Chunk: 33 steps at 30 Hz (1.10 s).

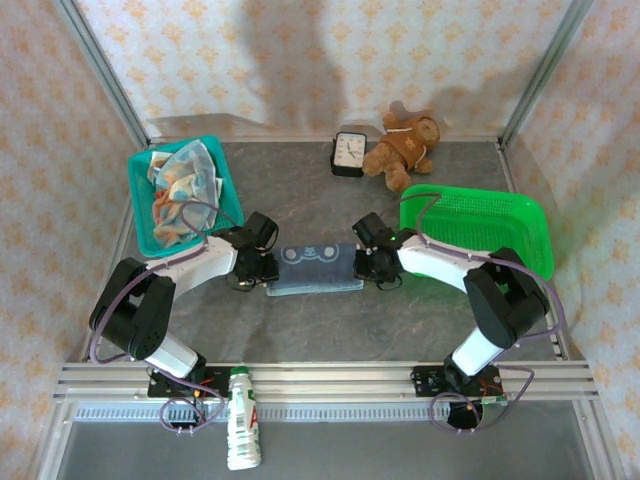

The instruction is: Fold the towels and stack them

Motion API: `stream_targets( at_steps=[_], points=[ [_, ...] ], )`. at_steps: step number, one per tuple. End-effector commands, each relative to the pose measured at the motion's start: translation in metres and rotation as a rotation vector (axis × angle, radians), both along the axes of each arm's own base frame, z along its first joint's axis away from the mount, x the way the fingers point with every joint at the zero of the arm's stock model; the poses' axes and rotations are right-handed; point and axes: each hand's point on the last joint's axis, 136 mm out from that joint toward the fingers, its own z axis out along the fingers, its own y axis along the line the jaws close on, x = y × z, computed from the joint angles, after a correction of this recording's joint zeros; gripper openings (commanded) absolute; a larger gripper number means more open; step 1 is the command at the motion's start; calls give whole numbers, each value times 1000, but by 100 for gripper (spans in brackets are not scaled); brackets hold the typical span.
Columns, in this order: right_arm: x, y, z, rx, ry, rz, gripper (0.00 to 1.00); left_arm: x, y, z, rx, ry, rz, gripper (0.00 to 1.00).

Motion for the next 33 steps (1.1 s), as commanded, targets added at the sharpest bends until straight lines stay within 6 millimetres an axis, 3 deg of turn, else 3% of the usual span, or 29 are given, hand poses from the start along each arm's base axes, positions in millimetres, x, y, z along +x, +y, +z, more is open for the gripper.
stream_targets(
  at_steps=[1, 14, 17, 20, 33],
  points=[
    [-4, -4, -1, 7, 10, -19, 23, -3, 4, -9, 22, 20, 0, 26],
    [-3, 6, -2, 36, 19, -3, 17, -4, 4, -13, 26, 32, -3, 21],
    [-4, 5, -2, 33, 16, -6, 7, -4, 5, -13, 27, 33, -5, 15],
    [-2, 3, 4, 25, 4, -6, 1, -4, 5, -10, 26, 29, -3, 0],
    [-2, -12, 35, -27, -38, 17, 0, -8, 10, 39, 24, -14, 6, 0]
  ],
)
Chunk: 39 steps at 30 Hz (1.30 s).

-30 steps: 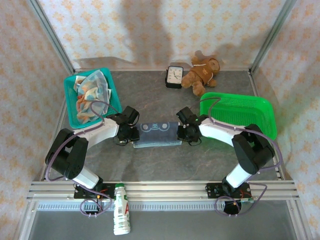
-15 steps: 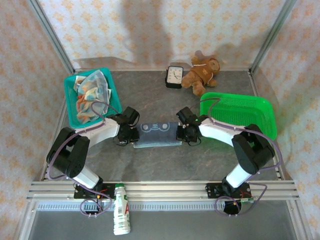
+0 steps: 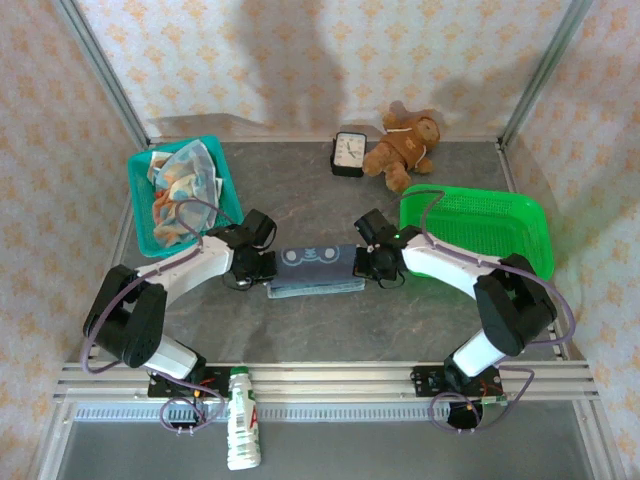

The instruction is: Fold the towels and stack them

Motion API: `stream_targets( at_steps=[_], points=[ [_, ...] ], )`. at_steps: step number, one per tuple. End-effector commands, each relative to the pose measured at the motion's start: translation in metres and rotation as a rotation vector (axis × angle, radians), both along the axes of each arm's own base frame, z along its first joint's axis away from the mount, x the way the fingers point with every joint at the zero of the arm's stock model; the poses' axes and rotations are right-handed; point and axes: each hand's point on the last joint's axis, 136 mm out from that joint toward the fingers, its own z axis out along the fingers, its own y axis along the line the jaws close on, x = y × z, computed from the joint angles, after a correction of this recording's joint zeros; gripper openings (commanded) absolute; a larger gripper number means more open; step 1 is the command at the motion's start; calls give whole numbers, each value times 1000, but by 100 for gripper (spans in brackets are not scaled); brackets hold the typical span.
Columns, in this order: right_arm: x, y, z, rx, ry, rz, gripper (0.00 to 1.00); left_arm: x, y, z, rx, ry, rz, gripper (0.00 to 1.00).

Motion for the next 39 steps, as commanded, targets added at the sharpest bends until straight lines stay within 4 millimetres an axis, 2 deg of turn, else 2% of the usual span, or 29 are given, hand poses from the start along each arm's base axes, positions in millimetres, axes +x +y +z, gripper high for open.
stream_targets(
  at_steps=[1, 7, 16, 24, 31, 38, 39],
  points=[
    [-1, -13, 15, -45, -23, -2, 0, -4, 7, 20, 23, -5, 6, 0],
    [-1, -16, 20, -43, -26, -6, 0, -7, 2, 41, -36, -25, 28, 0],
    [2, -16, 26, -32, -33, -10, 0, -14, -3, 57, -98, -42, 52, 0],
    [-7, -17, 19, -21, -6, -5, 0, -35, -13, 34, -118, 15, 55, 0],
    [-23, -17, -11, -25, 74, 15, 0, -67, -24, -6, -98, 100, 43, 0],
    [-32, -19, -35, -67, 116, 35, 0, -83, -21, -38, -67, 159, 33, 0],
    [-33, -21, -38, -78, 119, 37, 2, -84, -21, -41, -65, 165, 32, 3]
  ],
)
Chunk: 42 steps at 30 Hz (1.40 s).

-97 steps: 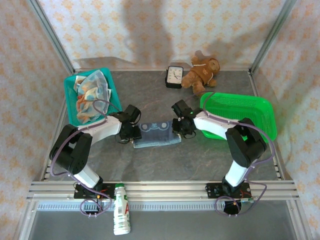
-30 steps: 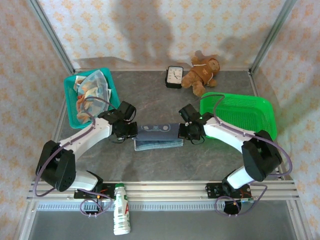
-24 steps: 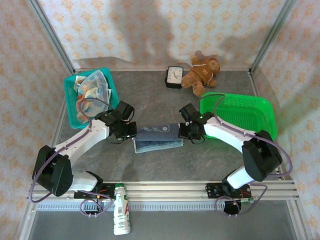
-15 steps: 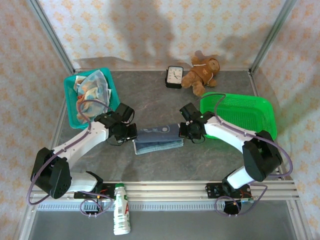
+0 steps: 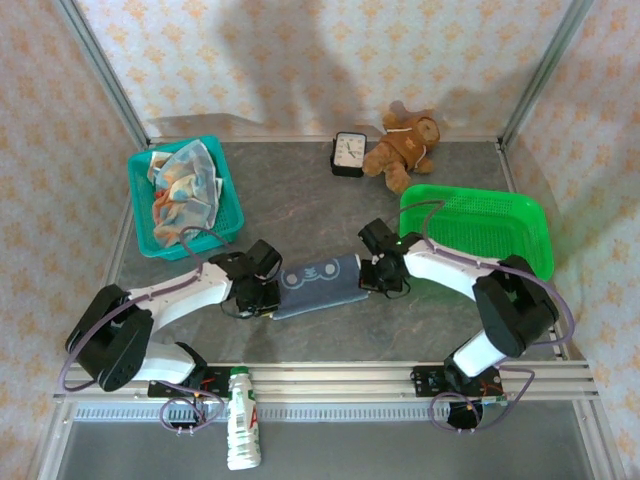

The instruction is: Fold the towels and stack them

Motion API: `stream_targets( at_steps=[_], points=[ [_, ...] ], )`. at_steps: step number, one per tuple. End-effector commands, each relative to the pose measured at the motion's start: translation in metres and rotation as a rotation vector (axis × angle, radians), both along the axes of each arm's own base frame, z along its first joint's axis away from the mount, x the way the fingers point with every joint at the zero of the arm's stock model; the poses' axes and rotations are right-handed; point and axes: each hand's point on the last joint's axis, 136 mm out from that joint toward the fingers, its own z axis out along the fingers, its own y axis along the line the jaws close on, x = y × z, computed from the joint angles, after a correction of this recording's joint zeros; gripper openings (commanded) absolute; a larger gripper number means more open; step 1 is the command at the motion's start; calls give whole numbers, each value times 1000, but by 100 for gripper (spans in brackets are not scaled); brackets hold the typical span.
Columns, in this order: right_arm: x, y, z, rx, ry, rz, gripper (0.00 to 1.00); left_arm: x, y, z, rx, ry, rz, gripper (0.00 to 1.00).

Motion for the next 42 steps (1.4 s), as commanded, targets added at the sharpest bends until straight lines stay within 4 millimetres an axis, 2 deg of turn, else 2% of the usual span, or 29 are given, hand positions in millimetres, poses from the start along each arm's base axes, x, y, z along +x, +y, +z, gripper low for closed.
stream_targets(
  at_steps=[1, 3, 7, 10, 15, 19, 26, 32, 38, 42],
  points=[
    [-1, -7, -11, -48, 4, 14, 5, -6, 0, -12, 13, 23, 5, 10],
    [1, -7, -8, -48, -7, 19, 9, -7, 0, -13, 14, 27, -1, 29],
    [10, -3, 7, -34, -62, 38, 24, 2, 1, -1, 41, -2, -26, 44],
    [20, 4, 19, -11, -115, 60, 40, 14, 2, 9, 56, -28, -35, 44],
    [36, 9, 22, -59, -224, 85, 47, 34, 5, 10, 71, -63, -34, 41],
    [47, 14, 16, -81, -265, 114, 48, 45, 9, 4, 97, -71, -33, 38],
    [54, 30, 7, -58, -265, 154, 48, 43, 12, -13, 123, -38, -35, 31],
    [45, 29, -11, -73, -227, 155, 47, 41, 11, -20, 123, -21, -31, 29],
    [28, 29, -29, -109, -199, 185, 45, 41, 10, -22, 114, -18, -23, 28],
    [16, 36, -39, -121, -179, 195, 39, 39, 11, -26, 113, -12, -18, 28]
  ],
)
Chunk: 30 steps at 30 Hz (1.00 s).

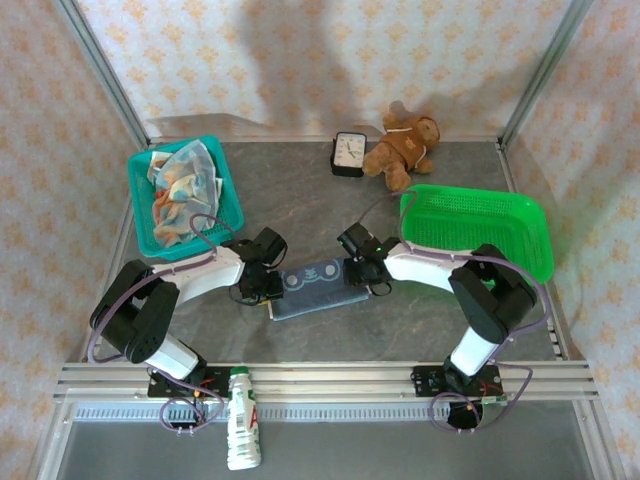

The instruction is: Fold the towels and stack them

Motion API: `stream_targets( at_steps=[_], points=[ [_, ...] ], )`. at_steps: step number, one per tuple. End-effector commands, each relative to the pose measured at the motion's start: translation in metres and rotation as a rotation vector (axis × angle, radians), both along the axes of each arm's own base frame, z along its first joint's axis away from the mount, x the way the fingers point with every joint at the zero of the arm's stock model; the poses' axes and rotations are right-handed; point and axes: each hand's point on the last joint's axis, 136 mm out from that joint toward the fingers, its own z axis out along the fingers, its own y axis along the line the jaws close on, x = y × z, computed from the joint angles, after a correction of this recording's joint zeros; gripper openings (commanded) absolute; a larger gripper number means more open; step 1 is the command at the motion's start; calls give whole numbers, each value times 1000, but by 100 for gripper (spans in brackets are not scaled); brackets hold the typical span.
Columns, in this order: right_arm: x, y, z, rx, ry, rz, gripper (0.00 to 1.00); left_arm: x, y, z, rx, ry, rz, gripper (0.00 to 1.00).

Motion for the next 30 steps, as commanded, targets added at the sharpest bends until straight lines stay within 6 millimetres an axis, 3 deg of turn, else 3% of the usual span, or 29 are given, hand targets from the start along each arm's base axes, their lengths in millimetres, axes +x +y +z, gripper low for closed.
stream_targets(
  at_steps=[1, 7, 10, 20, 23, 28, 30],
  points=[
    [-26, 6, -29, -14, 81, 17, 36, 0, 4, -17, 22, 4, 11, 28],
    [-27, 7, -24, -4, 65, -14, 16, -2, 4, -17, 16, 2, 12, 28],
    [-24, 6, -15, -10, 46, -19, 0, 0, 4, -14, 12, -7, 10, 28],
    [5, -9, 48, -120, -95, -50, 0, 23, 10, 27, 9, -142, 44, 30],
    [15, -16, 68, -154, -120, -83, 0, 33, 13, 46, -3, -199, 69, 47],
    [33, -24, 102, -185, -139, -125, 0, 48, 15, 74, -19, -281, 85, 92],
    [40, -30, 114, -197, -142, -146, 0, 51, 15, 79, -25, -293, 87, 96]
  ],
)
